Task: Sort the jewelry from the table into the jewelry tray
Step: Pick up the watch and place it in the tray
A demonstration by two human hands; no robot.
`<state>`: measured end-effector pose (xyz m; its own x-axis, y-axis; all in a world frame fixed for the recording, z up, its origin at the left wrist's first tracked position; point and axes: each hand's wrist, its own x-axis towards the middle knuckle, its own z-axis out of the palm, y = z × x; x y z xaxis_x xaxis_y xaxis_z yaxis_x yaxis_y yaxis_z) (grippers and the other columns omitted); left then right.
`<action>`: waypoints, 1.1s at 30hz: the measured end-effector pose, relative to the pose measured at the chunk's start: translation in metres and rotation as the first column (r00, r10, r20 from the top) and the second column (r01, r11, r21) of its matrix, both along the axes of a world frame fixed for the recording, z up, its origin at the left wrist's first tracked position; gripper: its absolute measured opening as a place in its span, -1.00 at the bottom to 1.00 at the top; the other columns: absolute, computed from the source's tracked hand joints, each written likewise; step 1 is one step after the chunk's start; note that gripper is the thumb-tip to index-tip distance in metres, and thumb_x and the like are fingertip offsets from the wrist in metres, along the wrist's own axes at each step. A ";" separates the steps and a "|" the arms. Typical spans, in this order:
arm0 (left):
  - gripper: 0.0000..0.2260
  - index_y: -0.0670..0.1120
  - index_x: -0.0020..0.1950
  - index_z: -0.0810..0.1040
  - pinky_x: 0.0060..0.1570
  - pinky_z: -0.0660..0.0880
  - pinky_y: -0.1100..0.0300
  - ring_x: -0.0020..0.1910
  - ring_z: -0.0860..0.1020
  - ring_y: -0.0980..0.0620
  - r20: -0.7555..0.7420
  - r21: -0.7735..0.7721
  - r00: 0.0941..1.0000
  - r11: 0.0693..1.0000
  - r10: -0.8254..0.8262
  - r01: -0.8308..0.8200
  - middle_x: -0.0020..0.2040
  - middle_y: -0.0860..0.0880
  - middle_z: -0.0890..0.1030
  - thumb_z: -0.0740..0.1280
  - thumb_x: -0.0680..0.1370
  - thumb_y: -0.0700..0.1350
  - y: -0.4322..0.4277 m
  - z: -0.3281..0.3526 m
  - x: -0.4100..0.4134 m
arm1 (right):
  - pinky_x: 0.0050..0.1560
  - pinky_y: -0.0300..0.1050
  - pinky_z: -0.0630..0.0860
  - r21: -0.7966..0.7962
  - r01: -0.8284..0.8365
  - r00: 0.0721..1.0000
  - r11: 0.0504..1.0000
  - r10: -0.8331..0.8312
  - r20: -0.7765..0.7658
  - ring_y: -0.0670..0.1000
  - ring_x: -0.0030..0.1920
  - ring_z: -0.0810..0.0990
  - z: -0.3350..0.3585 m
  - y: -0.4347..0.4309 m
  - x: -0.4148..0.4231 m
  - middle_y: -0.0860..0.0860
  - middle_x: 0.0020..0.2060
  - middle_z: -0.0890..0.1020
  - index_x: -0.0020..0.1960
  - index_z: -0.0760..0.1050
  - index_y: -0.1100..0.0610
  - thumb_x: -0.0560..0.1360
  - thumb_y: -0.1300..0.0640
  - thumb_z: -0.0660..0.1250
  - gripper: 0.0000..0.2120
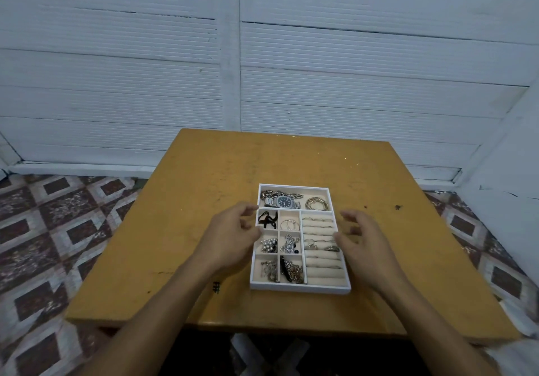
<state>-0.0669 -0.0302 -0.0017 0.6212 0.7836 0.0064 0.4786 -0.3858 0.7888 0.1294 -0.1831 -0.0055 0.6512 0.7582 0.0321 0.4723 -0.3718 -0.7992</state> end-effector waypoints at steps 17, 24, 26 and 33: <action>-0.64 -0.01 0.30 0.54 -0.19 0.29 0.66 -0.15 0.49 0.37 0.042 0.090 0.986 0.982 0.162 -0.165 0.10 0.09 0.65 0.38 0.51 -0.19 -0.024 -0.023 -0.001 | -0.30 -0.49 0.47 -0.031 0.006 0.992 0.999 -0.010 -0.130 -0.20 -0.03 0.58 -0.014 -0.022 -0.011 -0.08 0.03 0.64 0.31 0.51 0.00 0.57 0.25 0.26 -0.65; -0.61 -0.03 0.36 0.49 0.01 0.41 0.37 0.02 0.57 0.16 0.029 0.082 0.984 0.980 0.178 -0.180 0.15 0.01 0.64 0.34 0.53 -0.19 -0.004 -0.025 0.015 | 0.04 -0.15 0.57 -0.028 0.014 0.998 1.000 -0.016 -0.061 -0.11 0.00 0.60 -0.016 -0.001 0.002 -0.06 0.09 0.65 0.31 0.53 0.04 0.57 0.23 0.25 -0.66; -0.61 -0.06 0.36 0.48 0.03 0.40 0.37 0.06 0.57 0.13 0.020 0.094 0.984 0.980 0.174 -0.175 0.17 0.00 0.63 0.34 0.53 -0.20 0.008 -0.022 0.024 | -0.04 -0.21 0.56 -0.041 0.012 0.998 0.999 -0.014 -0.057 -0.10 -0.02 0.60 -0.014 0.011 0.008 -0.04 0.10 0.65 0.32 0.52 0.06 0.57 0.23 0.24 -0.66; -0.60 -0.11 0.36 0.47 -0.03 0.46 0.28 -0.03 0.59 0.04 -0.026 0.158 0.984 0.973 0.177 -0.171 0.18 -0.09 0.62 0.30 0.52 -0.28 0.041 -0.014 0.052 | -0.20 -0.43 0.43 -0.030 -0.001 0.999 1.000 -0.001 -0.049 -0.06 0.01 0.59 -0.003 0.050 0.023 -0.03 0.11 0.65 0.27 0.55 0.12 0.55 0.31 0.18 -0.65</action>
<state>-0.0146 0.0112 -0.0153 0.4774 0.8713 0.1139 0.5786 -0.4093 0.7055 0.1525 -0.1329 -0.0086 0.6515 0.7583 -0.0226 0.4328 -0.3960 -0.8099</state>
